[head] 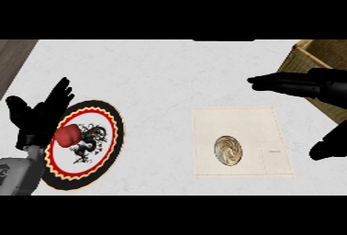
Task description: Pick the cupcake from the placemat and place it in the basket
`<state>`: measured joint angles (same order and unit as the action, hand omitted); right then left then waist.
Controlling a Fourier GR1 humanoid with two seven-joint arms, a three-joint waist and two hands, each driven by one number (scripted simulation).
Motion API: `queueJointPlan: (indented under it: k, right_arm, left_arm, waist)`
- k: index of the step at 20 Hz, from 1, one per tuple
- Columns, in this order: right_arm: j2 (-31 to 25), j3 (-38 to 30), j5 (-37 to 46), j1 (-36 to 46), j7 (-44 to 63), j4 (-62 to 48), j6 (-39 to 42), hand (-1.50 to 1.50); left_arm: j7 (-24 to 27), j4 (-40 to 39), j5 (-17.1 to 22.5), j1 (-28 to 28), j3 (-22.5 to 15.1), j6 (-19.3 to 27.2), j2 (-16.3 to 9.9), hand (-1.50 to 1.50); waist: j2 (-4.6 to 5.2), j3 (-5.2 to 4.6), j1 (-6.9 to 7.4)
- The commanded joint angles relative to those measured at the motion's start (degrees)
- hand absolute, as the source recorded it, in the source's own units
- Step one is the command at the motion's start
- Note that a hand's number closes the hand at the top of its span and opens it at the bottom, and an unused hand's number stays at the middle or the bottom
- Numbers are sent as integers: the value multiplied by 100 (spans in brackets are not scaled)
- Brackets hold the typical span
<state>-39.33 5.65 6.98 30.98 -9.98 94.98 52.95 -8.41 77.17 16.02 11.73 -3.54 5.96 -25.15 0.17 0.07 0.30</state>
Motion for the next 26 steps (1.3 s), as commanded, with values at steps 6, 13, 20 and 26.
queueJointPlan:
  k: [6, 13, 20, 26]
  right_arm:
    - [953, 766, 1556, -647, -1489, -706, -1357, -150]
    - [1631, 1002, 1976, -717, -1705, -1280, -1676, -150]
    - [1689, 1582, 3086, -733, -2089, -2075, -2174, -150]
    - [1601, 1480, 3532, -489, -2802, -2886, -2408, -150]
  left_arm:
    - [-254, 275, -131, -101, 72, -7, 141, 0]
    - [-243, 44, -257, 136, 333, -258, 249, 0]
    - [-69, -16, -396, -66, 524, -363, 229, 0]
    - [276, -486, -602, 84, 633, -444, 466, 0]
  waist:
    - [1, -1, 55]
    - [-14, -6, -4]
    - [-8, -7, 1]
    - [4, -7, -7]
